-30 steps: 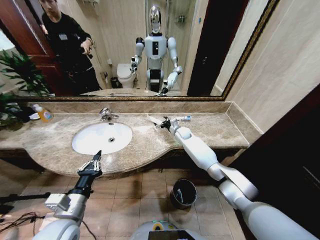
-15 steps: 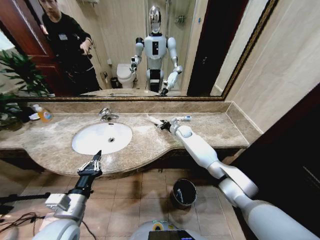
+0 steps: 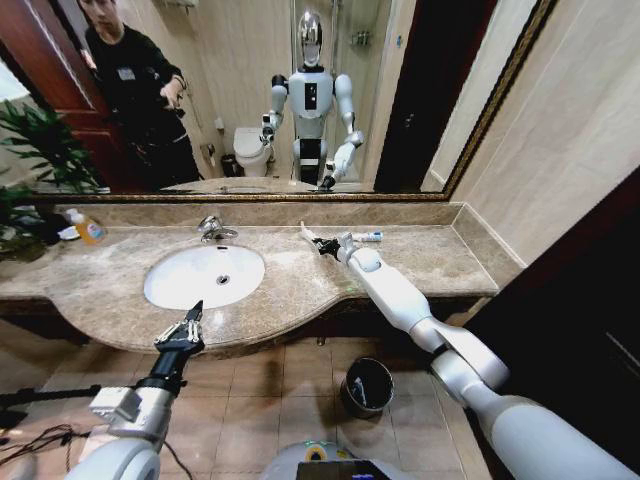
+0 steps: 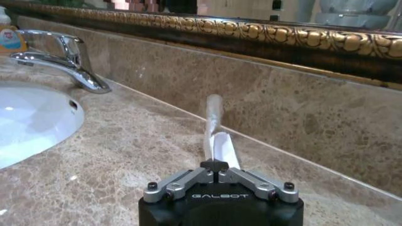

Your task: Pick up the trash from the sink and place it in the trash bin.

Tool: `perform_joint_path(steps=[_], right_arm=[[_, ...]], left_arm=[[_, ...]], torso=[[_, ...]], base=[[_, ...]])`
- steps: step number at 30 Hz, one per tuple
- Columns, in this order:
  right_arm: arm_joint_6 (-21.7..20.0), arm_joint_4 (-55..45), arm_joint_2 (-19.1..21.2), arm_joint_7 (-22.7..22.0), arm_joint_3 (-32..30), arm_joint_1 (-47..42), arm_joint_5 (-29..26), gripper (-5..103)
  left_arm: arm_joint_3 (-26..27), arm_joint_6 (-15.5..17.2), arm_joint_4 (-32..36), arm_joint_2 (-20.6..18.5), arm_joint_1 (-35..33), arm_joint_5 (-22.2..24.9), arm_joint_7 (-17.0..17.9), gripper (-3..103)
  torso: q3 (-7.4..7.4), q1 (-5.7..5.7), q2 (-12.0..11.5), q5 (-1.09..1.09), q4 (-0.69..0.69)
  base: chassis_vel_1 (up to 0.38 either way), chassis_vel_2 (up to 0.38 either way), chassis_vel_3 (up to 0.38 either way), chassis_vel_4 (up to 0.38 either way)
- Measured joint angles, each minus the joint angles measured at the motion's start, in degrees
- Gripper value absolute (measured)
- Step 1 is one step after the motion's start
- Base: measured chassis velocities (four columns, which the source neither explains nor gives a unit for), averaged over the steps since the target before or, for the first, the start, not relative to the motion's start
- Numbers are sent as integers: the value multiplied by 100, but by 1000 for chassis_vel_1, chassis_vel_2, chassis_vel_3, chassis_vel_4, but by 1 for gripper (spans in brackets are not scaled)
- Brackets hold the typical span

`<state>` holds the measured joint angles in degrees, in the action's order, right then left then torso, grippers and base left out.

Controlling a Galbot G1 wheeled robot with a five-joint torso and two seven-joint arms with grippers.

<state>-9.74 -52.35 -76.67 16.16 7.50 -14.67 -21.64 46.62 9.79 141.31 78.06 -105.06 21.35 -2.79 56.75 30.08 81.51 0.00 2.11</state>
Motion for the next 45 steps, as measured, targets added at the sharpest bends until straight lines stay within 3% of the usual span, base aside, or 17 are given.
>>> perform_joint_path(steps=[5, 12, 14, 16, 24, 25, 29, 32, 33, 36, 42, 45], right_arm=[[80, -302, 151, -73, -64, -176, -71, 0], [287, -1917, 638, -1203, -439, -925, -738, 0], [298, -2105, 722, -1277, -475, -1054, -792, 0], [307, -2782, 1003, -1432, -735, -1507, -939, 0], [656, -4250, 1384, -1866, -1594, -2793, -1170, 0], [656, -4668, 1497, -1895, -1883, -3262, -1292, 0], [694, -5363, 1687, -1796, -2546, -4209, -1429, 0], [1106, -5879, 1775, -1364, -3355, -5368, -1414, 0], [1106, -5879, 1775, -1364, -3355, -5368, -1414, 0], [1602, -6003, 1642, -1148, -3775, -6172, -1385, 0], [2230, -5878, 1470, -771, -4036, -6783, -1358, 0], [2962, -5564, 1316, -488, -4167, -7223, -1241, 0]], left_arm=[[0, 0, 0, 0, 0, 0, 0, 0], [0, 0, 0, 0, 0, 0, 1, 0], [0, 0, 0, 0, 0, 0, 1, 0], [0, 0, 0, 0, 0, 0, 0, 0], [0, 0, 0, 0, 0, 0, 1, 0], [0, 0, 0, 0, 0, 0, 1, 0], [0, 0, 0, 0, 0, 0, 1, 0], [0, 0, 0, 0, 0, 0, 1, 0], [0, 0, 0, 0, 0, 0, 1, 0], [0, 0, 0, 0, 0, 0, 0, 0], [0, 0, 0, 0, 0, 0, 0, 0], [0, 0, 0, 0, 0, 0, 0, 0]], torso=[[0, 0, 0, 1, 0], [0, 0, 0, 0, 0], [0, 0, 0, 0, 0], [0, 0, 0, 1, -1], [0, 0, 0, 0, 1], [-1, -1, 0, 1, 0], [-1, -1, 1, 2, -2], [-1, -1, 1, 2, -2], [-1, -1, 1, 2, -2], [-1, -1, 1, 2, -2], [-1, -1, 1, 0, 0], [0, 0, 1, 0, -1]], base=[[0, 0, 0, 0], [0, 0, 0, 0], [0, 0, 0, 0], [0, 0, 0, 0], [0, 0, 0, 0], [0, 0, 0, 0], [0, 0, 0, 0], [0, 0, 0, 0], [0, 0, 0, 0], [0, 0, 0, 0], [0, 0, 0, 0], [0, 0, 0, 0]])
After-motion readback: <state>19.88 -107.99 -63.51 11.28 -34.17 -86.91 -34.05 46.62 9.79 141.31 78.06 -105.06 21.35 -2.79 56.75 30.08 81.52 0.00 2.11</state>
